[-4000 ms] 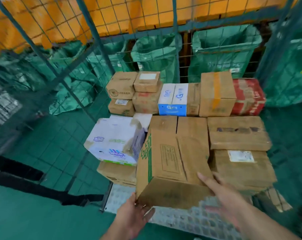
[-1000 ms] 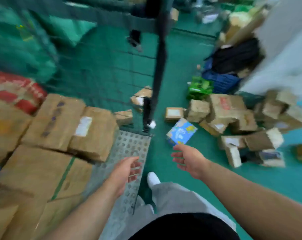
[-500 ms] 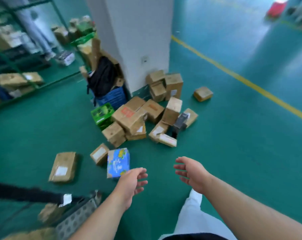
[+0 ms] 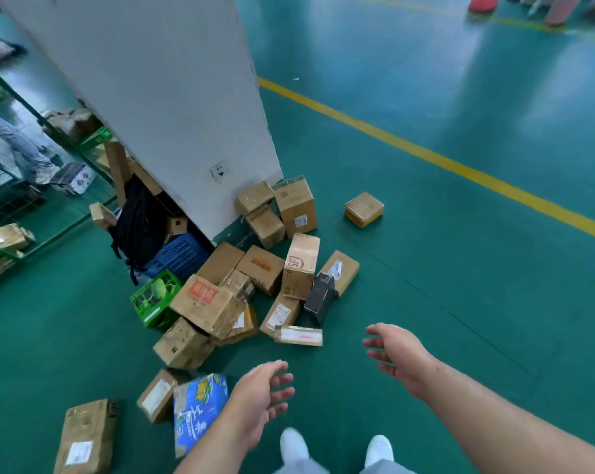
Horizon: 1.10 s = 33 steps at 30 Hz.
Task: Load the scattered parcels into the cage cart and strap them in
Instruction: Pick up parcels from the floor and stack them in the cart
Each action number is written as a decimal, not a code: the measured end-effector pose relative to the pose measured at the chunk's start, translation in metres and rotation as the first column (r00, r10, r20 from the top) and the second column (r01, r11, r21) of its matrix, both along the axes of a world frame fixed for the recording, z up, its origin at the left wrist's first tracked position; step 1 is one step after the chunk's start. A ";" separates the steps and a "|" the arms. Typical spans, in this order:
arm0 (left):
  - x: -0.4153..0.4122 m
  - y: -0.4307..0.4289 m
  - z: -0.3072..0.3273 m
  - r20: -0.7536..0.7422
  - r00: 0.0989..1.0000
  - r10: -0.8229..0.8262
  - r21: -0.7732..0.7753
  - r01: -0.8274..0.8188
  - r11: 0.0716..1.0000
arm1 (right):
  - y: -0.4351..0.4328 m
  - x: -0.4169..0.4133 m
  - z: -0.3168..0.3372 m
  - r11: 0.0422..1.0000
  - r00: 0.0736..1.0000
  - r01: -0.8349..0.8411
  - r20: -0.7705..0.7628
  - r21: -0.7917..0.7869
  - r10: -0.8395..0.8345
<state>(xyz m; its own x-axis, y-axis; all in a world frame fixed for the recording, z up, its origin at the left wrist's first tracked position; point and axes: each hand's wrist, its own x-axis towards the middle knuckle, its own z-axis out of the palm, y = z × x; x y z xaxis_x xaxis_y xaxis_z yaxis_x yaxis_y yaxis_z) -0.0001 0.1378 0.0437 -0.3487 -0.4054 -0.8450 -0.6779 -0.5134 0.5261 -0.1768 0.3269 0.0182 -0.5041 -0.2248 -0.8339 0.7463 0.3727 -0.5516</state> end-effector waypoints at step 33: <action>-0.613 -0.046 -0.040 0.225 0.887 -0.404 -0.019 0.418 0.908 | 0.032 -0.489 -0.048 0.968 0.977 0.210 0.016 0.136 -0.215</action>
<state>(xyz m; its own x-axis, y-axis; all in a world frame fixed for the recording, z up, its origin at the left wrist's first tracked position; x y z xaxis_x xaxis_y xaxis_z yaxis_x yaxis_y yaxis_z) -0.6127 0.0917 0.0034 -0.3124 -0.3217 -0.8938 -0.9195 -0.1339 0.3696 -0.6658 0.3591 -0.0293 -0.5027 -0.0013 -0.8645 0.8316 0.2722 -0.4840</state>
